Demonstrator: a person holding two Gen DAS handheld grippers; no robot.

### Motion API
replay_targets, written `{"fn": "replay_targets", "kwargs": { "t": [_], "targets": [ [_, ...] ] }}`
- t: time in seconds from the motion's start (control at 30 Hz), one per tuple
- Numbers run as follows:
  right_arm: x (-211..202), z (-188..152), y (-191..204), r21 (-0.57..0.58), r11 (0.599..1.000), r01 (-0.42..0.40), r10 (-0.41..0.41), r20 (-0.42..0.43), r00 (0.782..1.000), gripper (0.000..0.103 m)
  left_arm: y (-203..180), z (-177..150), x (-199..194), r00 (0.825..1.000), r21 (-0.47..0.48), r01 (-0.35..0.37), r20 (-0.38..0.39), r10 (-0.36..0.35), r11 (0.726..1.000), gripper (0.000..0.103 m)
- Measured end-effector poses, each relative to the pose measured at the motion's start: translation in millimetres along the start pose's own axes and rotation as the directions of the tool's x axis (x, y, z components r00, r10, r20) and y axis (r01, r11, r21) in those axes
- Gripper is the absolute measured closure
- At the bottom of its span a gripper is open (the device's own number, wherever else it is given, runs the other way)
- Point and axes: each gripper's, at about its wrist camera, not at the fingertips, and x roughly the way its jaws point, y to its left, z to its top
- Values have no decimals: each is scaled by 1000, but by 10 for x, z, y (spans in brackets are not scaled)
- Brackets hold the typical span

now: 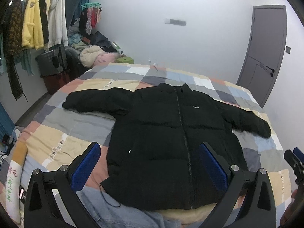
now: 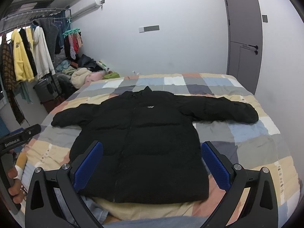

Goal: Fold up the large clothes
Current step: 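Reach the right tool to the jacket sleeve cuff and grasp it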

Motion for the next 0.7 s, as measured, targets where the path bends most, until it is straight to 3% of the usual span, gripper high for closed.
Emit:
{"fn": "replay_targets", "kwargs": {
  "t": [0.1,0.4,0.5,0.63,0.7],
  "targets": [
    [113,67,-177,4,1000,-9,9,2,1000,0,-8,-20,113,1000,-3,12,11,-12,1000,0],
    [577,228,-987,75,995,72,-71,-10,997,0,-47,-124,515,999,-21,33,-31,-34,999,0],
    [716,288,-1198,45,997,69,-69,0,998,0,-40,-134,612,999,-40,42,-32,-44,998,0],
    [920,320,-1483,-17,984,176,-175,38,984,0,-54,-162,722,997,-58,70,-18,-71,996,0],
    [1039,289,-1656,-27,972,234,-232,76,970,0,-64,-182,841,993,-67,118,-22,-120,991,0]
  ]
}}
